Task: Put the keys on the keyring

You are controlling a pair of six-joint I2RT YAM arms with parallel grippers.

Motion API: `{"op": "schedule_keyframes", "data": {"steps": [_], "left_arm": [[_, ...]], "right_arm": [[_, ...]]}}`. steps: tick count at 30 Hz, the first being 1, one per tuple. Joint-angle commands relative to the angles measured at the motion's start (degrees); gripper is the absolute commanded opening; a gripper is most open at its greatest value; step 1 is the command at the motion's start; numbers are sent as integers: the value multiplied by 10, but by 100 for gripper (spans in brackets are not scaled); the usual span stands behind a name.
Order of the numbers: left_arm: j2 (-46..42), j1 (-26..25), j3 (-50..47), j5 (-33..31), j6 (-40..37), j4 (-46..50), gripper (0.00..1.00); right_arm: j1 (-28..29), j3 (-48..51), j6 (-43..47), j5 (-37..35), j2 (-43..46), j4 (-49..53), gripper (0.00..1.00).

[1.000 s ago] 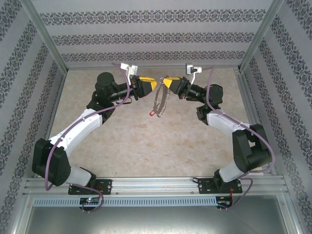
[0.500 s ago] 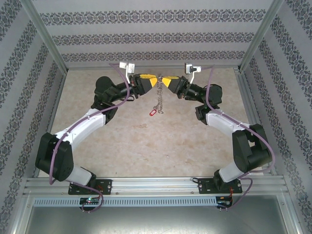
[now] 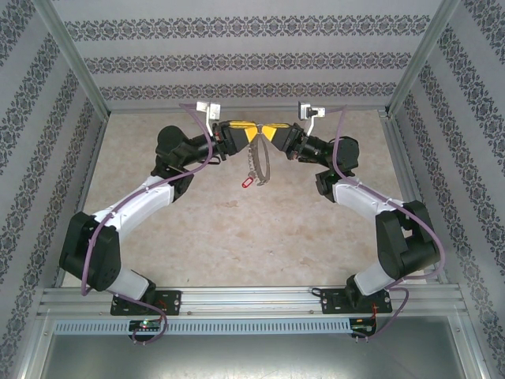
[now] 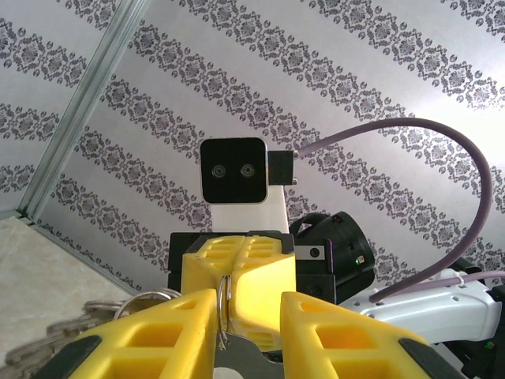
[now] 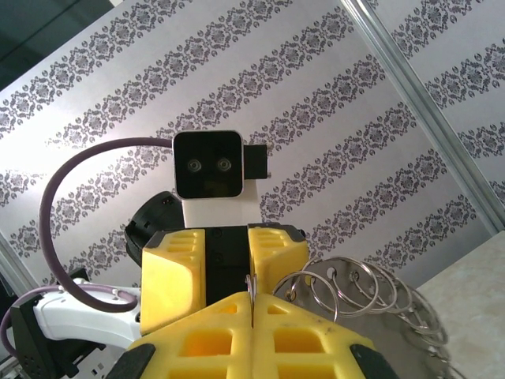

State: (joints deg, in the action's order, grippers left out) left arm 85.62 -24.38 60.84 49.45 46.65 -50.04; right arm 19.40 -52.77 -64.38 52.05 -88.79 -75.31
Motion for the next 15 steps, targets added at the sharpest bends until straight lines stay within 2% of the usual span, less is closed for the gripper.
{"op": "schedule_keyframes", "data": {"steps": [1, 15], "left_arm": [[8, -8, -6, 10, 5, -37, 27], [27, -17, 7, 5, 4, -47, 26]], "right_arm": [[6, -17, -1, -13, -3, -41, 0], [6, -10, 0, -10, -3, -41, 0]]}}
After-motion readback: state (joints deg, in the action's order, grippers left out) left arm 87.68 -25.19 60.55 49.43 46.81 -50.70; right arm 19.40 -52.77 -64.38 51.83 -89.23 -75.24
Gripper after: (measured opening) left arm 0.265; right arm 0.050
